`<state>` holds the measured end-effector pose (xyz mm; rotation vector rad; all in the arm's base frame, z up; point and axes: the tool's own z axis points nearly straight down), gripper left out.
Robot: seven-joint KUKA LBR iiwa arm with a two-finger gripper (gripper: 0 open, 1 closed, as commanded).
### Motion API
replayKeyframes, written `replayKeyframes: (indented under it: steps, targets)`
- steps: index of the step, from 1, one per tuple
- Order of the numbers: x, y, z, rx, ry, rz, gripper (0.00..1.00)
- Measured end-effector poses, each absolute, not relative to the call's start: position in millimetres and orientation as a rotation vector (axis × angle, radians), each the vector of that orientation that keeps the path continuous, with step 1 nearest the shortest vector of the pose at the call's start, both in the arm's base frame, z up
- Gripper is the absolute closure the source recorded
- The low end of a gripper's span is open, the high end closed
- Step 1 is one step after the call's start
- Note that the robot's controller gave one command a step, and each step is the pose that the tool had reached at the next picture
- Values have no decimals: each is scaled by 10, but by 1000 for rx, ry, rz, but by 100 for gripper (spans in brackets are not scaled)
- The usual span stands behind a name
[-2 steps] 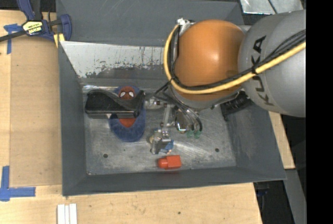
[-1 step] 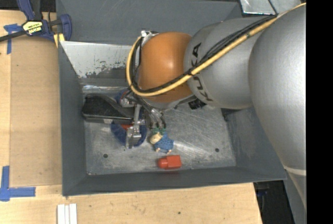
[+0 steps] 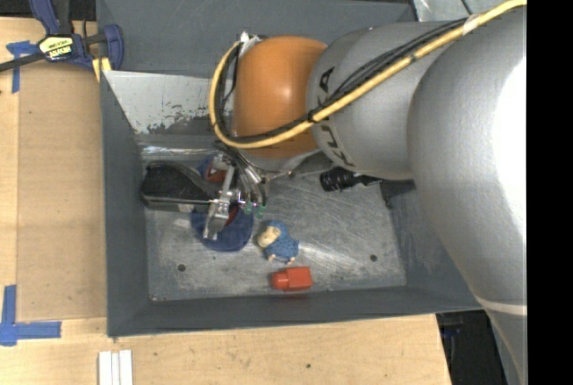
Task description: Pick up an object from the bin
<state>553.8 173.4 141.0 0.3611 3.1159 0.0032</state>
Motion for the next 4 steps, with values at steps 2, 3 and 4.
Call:
replayKeyframes:
  steps: [2,3,4]
  targets:
    - [5635,1800,909,1207,2885,22,0]
    - [5708,2070,825,1729,2588,32,0]
    - [5712,2070,837,1726,2590,30,100]
